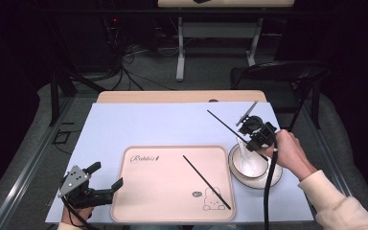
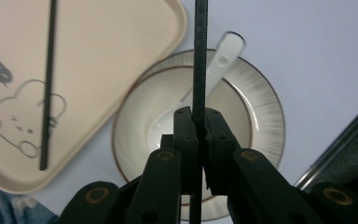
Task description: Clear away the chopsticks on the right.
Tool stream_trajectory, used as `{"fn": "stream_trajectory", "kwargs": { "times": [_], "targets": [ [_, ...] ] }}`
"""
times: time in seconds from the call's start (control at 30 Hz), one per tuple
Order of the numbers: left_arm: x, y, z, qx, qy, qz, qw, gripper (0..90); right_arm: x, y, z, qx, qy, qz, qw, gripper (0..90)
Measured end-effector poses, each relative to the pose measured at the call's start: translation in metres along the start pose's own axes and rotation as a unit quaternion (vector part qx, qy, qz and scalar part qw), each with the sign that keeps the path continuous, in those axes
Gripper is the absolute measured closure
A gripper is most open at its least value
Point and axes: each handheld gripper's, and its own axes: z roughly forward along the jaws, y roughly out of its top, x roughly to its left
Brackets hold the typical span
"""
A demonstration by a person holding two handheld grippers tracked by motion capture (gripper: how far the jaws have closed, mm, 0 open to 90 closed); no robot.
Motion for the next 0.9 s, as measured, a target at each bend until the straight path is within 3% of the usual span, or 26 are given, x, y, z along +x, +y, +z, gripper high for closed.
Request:
{"fn": "stream_trajectory", "kwargs": {
  "times": [0.13,0.27,0.3,0.53,0.77,0.9],
  "targets": [
    [0.0,0.0,0.0,0.0,0.001,0.001,1.0,0.0,0.009,0.006,0.002,-0.007,0.014,0.008,0.9998,85.0],
    [-0.001,0.0,0.0,0.0,0.002,0.001,1.0,0.0,0.015,0.009,0.007,-0.013,0.056,0.037,0.9977,84.9],
    [-0.001,0.0,0.0,0.0,0.002,0.001,1.0,0.0,0.014,0.009,0.008,-0.019,0.061,0.029,0.9975,84.9],
    [-0.001,0.001,0.001,0.0,0.001,0.001,1.0,0.0,0.028,0.01,0.012,-0.023,0.058,0.037,0.9973,84.9],
    [-0.001,0.0,0.001,0.0,0.003,0.0,1.0,0.0,0.043,0.007,0.024,-0.033,0.097,0.052,0.9934,84.8],
    [-0.001,0.001,0.001,0.0,0.003,0.001,1.0,0.1,0.05,0.006,0.032,-0.036,0.105,0.058,0.9922,84.8]
  ]
}}
